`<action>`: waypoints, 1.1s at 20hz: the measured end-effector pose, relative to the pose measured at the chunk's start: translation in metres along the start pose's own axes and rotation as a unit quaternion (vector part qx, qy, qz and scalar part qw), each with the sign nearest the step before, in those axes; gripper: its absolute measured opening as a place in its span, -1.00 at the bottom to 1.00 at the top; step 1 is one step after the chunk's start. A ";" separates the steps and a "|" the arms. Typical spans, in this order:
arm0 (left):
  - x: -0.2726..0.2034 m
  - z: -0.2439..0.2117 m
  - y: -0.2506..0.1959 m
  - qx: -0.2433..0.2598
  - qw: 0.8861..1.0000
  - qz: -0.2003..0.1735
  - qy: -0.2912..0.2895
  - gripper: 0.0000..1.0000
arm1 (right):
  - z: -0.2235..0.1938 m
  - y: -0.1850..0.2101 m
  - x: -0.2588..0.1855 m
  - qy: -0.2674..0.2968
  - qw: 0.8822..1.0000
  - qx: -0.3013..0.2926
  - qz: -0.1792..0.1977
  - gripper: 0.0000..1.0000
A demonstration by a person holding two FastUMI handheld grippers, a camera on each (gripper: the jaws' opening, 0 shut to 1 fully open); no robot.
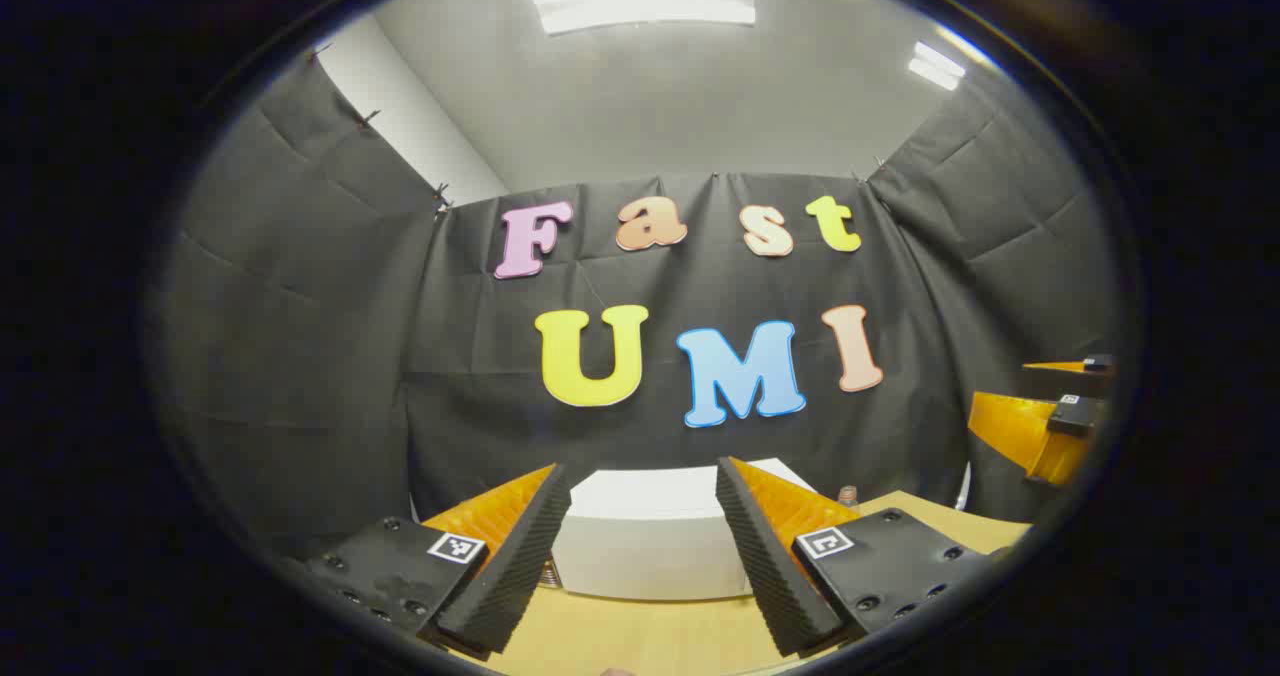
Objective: Open the microwave oven with the left hand, put the food in, and close the microwave oven.
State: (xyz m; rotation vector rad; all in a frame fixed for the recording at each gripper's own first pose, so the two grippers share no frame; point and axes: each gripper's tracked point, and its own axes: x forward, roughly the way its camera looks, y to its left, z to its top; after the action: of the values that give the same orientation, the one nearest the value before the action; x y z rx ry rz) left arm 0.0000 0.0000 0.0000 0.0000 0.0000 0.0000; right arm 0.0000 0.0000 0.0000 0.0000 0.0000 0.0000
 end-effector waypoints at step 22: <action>-0.011 -0.012 0.000 -0.008 1.000 0.003 0.012 0.94 | 0.004 0.003 -0.006 -0.004 1.000 -0.006 0.016 0.94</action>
State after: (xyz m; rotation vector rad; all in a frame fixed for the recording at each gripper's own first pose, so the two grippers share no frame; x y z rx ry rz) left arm -0.0105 -0.0004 -0.0120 -0.0152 0.0240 0.0067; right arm -0.0063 0.0035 0.0036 -0.0126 -0.0086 0.0316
